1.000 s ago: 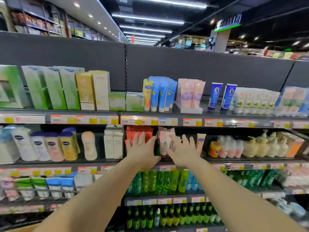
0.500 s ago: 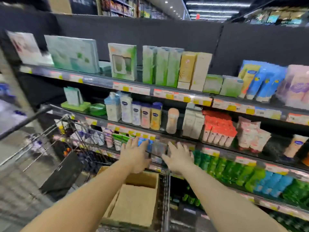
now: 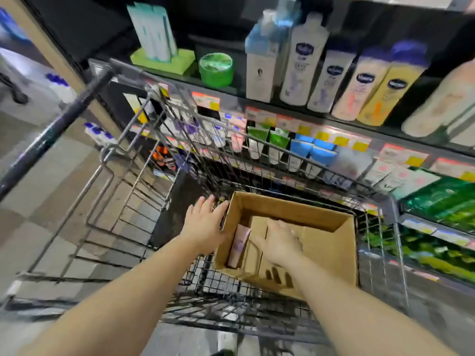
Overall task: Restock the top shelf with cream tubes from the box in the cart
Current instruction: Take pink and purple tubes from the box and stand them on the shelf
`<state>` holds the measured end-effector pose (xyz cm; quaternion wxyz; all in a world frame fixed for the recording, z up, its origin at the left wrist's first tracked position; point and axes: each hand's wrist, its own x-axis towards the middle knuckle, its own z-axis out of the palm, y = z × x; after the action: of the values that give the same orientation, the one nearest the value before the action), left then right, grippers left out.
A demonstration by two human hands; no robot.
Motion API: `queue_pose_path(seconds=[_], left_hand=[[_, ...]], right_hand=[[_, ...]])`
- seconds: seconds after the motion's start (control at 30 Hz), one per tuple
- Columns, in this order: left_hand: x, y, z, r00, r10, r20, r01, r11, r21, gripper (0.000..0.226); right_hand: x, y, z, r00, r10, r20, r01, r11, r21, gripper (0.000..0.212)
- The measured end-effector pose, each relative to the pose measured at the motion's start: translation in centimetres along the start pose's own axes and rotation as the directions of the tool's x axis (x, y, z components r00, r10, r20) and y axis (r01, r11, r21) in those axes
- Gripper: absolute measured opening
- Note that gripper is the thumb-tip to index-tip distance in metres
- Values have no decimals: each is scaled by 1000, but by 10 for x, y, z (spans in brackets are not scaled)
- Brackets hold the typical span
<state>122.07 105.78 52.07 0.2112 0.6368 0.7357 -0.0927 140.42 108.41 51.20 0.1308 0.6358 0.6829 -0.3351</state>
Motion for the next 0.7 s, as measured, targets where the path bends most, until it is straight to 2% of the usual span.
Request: queue_pose_path(seconds=[0.1,0.23,0.37,0.43,0.53,0.63,0.67,0.7], left_hand=[[21,-5,40,998,29,50,-27,999,-34,76],[48,-19,89,994,-18,109,32,992,-122,75],[71,-32,121,996,-28,84,37,994,-104,75],[80,-38,131,996,-26,81,33,996,-87,74],[89,-46,145,997,-15,78,23,995,-93,74],[94,-54,155,998,-7,68,14,995,-102,74],[95,-55,157,997,-15,74,23,994,-106,74],[95,-54,157,996,-30,85,39,994,-106,73]], right_hand=[[34,11,38,998,62,32,-63,997,45,55],[83,13,93,982,111,151,-136,977,163,46],[120,8,145,946,156,283,-242,922,301,57],[137,5,162,925,189,328,-299,897,326,52],[154,2,179,927,231,295,-340,849,404,46],[165,1,197,946,231,229,-305,874,378,43],[168,1,203,939,271,213,-337,856,392,37],[168,-2,206,920,333,206,-392,784,482,35]])
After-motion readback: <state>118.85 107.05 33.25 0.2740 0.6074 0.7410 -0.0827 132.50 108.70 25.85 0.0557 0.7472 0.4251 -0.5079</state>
